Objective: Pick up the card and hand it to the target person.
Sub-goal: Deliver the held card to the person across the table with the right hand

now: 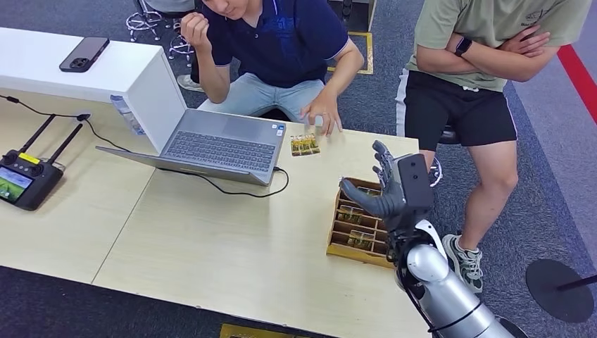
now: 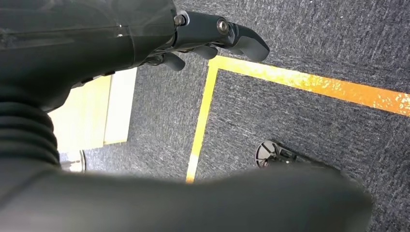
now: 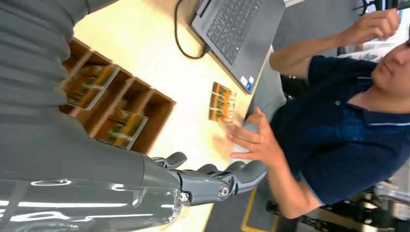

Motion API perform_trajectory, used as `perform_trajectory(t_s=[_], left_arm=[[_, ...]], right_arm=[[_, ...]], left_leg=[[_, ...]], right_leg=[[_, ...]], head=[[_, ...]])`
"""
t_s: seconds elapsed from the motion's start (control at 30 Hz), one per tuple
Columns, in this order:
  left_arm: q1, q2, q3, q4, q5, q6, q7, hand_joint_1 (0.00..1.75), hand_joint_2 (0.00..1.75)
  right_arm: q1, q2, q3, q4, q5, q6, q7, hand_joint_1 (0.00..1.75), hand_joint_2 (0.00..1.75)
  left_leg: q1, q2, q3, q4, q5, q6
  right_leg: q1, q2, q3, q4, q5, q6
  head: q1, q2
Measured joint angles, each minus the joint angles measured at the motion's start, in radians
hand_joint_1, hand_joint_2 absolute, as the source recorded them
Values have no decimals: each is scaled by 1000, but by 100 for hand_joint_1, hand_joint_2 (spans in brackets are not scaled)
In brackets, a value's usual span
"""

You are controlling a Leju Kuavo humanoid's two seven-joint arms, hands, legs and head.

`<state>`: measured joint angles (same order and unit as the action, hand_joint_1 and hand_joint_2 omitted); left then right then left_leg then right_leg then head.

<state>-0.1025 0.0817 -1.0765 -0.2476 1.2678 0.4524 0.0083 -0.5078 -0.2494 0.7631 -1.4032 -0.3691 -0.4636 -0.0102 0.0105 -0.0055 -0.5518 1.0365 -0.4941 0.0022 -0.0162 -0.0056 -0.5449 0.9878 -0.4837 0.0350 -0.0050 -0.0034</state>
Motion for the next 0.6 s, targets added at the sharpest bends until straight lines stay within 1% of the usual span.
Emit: perform_trajectory(t_s=[0.07, 0.13, 0.2, 0.27, 0.43, 0.6], left_arm=[[0, -1, 0, 0, 8, 4, 0, 0, 0], [2, -1, 0, 0, 13, 8, 3, 0, 0], [2, -1, 0, 0, 13, 11, 6, 0, 0], [2, -1, 0, 0, 13, 12, 9, 0, 0], [2, -2, 1, 0, 24, 19, 17, 0, 0], [2, -2, 1, 0, 29, 28, 30, 0, 0]], right_arm=[[44, -18, -15, -32, -54, 7, -19, 0, 175], [108, -40, -34, -73, -98, 15, -47, 0, 175], [168, -61, -51, -113, -113, 16, -69, 0, 175], [203, -77, -63, -143, -115, 14, -76, 0, 175], [254, -100, -89, -196, -90, -13, -79, 0, 175], [333, -121, -100, -245, 1, -72, -95, 0, 175]], left_leg=[[0, 0, 0, 0, 0, 0], [0, 0, 0, 0, 0, 0], [0, 0, 0, 0, -1, 0], [0, 0, 0, 0, -1, 0], [0, 0, 0, 0, -1, 0], [0, 0, 0, 0, -1, 0]], right_leg=[[0, 0, 0, 0, 0, 0], [0, -1, 0, 0, 0, 0], [0, 0, 0, 0, 0, 0], [0, 1, 0, 0, 0, 0], [0, 0, 0, 0, 0, 0], [0, 1, 0, 0, 0, 0]], head=[[0, 0], [0, 0], [0, 0], [0, 0], [0, 0], [0, 0]])
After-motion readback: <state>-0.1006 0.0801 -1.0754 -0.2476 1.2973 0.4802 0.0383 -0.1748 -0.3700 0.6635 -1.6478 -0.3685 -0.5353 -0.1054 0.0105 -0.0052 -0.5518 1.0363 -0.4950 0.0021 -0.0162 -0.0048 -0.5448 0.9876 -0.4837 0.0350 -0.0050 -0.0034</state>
